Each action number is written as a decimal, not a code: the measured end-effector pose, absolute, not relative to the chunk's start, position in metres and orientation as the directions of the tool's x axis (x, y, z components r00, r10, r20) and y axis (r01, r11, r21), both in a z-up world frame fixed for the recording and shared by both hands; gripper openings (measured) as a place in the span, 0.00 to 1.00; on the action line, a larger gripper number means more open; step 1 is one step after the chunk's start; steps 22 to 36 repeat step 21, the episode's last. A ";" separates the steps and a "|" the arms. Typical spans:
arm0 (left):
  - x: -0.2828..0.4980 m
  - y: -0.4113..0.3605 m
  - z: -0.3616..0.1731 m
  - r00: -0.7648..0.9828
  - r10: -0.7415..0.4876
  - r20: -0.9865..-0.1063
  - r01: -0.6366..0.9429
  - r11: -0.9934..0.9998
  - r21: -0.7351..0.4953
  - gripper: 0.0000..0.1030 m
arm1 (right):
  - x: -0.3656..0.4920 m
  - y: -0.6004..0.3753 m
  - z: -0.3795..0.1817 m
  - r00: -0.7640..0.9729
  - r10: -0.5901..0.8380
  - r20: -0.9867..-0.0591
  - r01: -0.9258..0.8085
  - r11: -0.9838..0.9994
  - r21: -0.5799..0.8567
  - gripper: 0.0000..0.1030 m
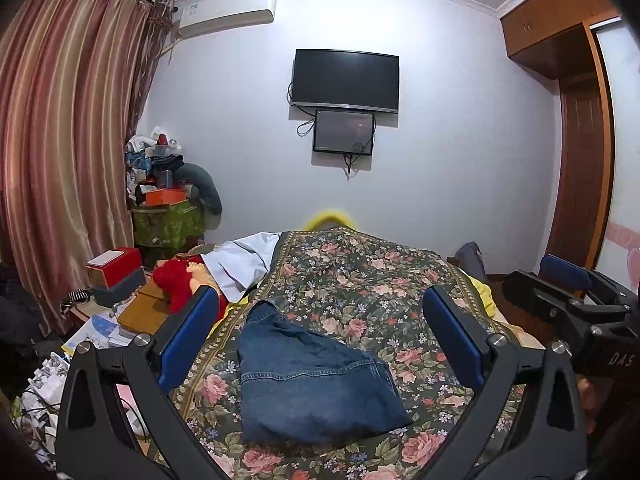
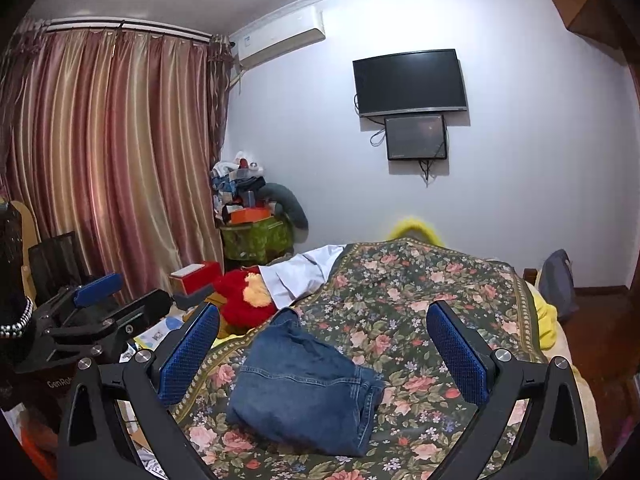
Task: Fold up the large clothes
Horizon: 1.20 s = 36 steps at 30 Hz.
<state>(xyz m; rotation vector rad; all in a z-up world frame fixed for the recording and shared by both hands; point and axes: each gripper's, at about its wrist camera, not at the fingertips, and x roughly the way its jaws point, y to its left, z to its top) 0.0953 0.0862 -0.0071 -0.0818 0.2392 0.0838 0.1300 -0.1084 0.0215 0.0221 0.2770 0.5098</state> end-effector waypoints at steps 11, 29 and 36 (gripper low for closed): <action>0.095 0.083 -0.007 0.969 0.070 -0.239 -0.088 0.994 -0.066 1.00 | 0.131 -0.110 0.022 0.829 0.499 -0.254 -0.483 0.867 0.126 1.00; 0.099 0.086 -0.008 0.964 0.060 -0.260 -0.083 0.994 -0.077 1.00 | 0.136 -0.114 0.019 0.822 0.508 -0.258 -0.483 0.861 0.156 1.00; 0.099 0.086 -0.008 0.964 0.060 -0.260 -0.083 0.994 -0.077 1.00 | 0.136 -0.114 0.019 0.822 0.508 -0.258 -0.483 0.861 0.156 1.00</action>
